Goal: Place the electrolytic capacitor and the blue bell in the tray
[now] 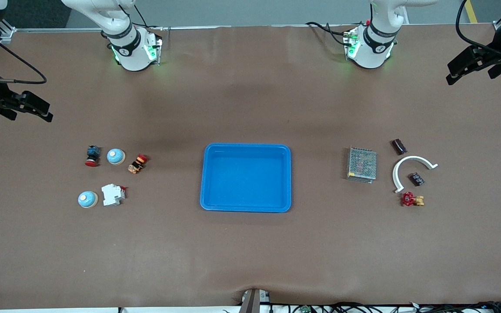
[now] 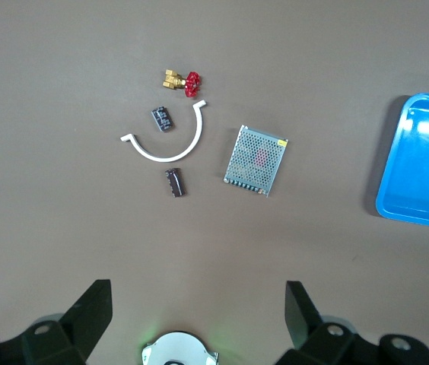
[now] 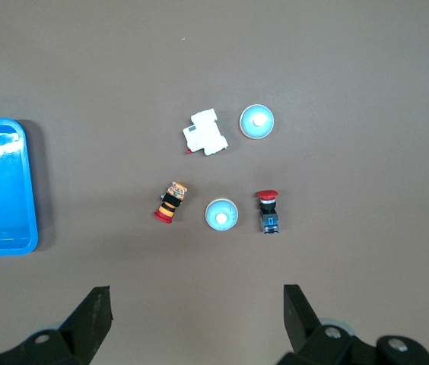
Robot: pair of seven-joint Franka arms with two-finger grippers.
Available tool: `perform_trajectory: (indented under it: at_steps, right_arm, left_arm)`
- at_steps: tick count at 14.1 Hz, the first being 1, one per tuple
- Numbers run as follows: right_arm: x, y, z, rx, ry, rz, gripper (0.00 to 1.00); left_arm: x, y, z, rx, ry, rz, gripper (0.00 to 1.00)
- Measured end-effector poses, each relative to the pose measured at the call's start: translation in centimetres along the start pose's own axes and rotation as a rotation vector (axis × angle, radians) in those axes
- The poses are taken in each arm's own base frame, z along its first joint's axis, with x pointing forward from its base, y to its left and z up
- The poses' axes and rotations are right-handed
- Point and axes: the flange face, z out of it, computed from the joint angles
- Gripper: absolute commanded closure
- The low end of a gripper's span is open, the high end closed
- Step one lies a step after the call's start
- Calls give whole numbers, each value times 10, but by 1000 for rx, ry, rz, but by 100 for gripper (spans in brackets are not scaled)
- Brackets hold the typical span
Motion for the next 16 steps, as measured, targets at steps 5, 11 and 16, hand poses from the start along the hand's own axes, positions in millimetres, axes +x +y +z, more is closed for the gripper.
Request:
perform_trajectory:
  at_steps: [5, 11, 16]
  right_arm:
    - [0, 0, 0, 0, -2, 0, 0]
    - [5, 0, 12, -1, -24, 0, 0]
    - [21, -9, 51, -4, -92, -16, 0]
  left_arm:
    - [0, -1, 0, 0, 0, -1, 0]
    - [15, -9, 30, 14, -60, -22, 0]
    - [42, -43, 92, 15, -75, -93, 0]
